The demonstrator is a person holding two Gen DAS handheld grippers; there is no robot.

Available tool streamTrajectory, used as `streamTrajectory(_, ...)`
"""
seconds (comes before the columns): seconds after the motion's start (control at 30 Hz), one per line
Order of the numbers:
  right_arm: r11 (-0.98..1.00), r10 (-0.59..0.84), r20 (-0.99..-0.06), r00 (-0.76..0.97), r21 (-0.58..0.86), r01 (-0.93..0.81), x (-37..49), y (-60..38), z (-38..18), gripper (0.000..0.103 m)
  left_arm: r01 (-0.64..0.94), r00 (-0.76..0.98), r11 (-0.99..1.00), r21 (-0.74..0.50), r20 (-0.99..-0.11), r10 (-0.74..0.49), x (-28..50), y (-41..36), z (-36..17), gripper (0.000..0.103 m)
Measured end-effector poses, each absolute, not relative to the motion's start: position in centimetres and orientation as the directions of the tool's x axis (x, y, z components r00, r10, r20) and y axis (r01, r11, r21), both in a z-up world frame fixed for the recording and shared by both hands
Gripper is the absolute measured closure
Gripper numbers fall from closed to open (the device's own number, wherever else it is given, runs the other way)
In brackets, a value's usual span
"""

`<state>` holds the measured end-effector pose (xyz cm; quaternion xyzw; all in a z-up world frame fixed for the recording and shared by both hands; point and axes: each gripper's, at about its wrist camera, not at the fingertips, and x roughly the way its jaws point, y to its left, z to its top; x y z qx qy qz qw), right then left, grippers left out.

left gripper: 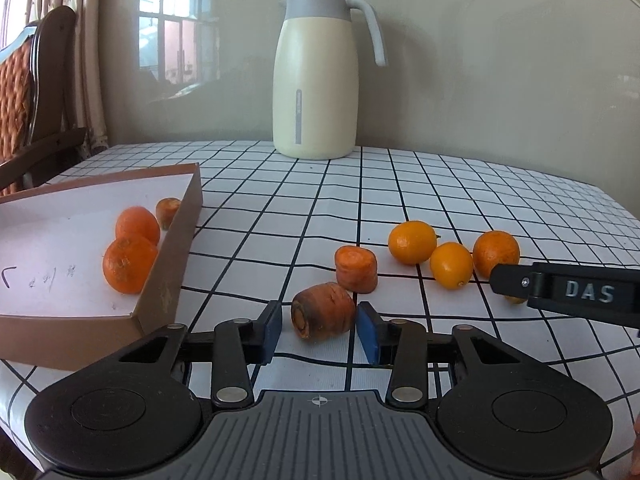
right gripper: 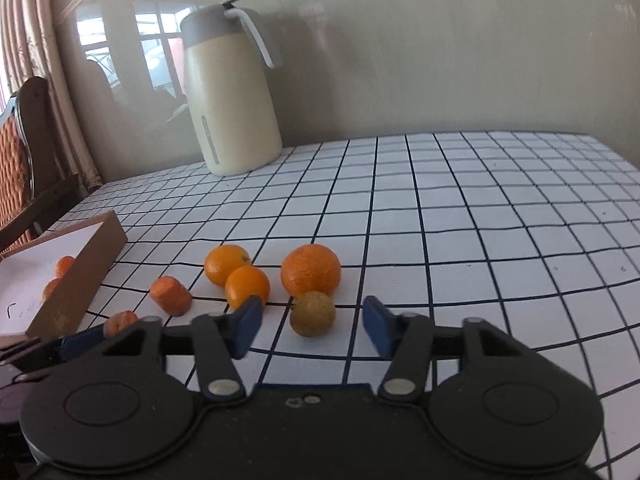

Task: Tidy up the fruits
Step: 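Grasp the dark carrot chunk with the left tool while the right tool grasps the small brown fruit, then carry the carrot chunk in the left tool over the box while the right tool carries the brown fruit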

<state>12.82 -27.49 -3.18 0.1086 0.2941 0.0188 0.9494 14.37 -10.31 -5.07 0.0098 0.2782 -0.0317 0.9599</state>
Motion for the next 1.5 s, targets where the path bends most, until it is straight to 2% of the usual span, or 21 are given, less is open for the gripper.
streamTrajectory(0.07, 0.977, 0.102, -0.558, 0.824, 0.213, 0.023, 13.1, -27.4, -3.3, 0.070, 0.066, 0.845, 0.998, 0.011, -0.533, -0.050, 14.5, -10.5, -5.1, 0.062)
streamTrajectory(0.23, 0.984, 0.093, -0.570, 0.817, 0.175, 0.010, 13.2, -26.9, -3.4, 0.085, 0.065, 0.851, 0.997, 0.028, -0.524, -0.041, 14.3, -10.7, -5.2, 0.062)
streamTrajectory(0.4, 0.985, 0.093, -0.558, 0.825, 0.170, 0.004, 12.9, -26.9, -3.3, 0.086, 0.056, 0.856, 0.998, 0.023, -0.516, -0.036, 14.2, -10.7, -5.3, 0.063)
streamTrajectory(0.43, 0.985, 0.096, -0.557, 0.825, 0.174, 0.003, 12.8, -27.0, -3.2, 0.086, 0.057, 0.857, 0.998, 0.024, -0.514, -0.037, 14.1, -10.7, -5.3, 0.070)
streamTrajectory(1.5, 0.969, 0.235, -0.482, 0.844, 0.184, -0.165, 8.4, -24.6, -0.5, 0.086, 0.093, 0.887, 0.995, 0.020, -0.456, -0.073, 9.2, -6.5, -2.3, 0.070)
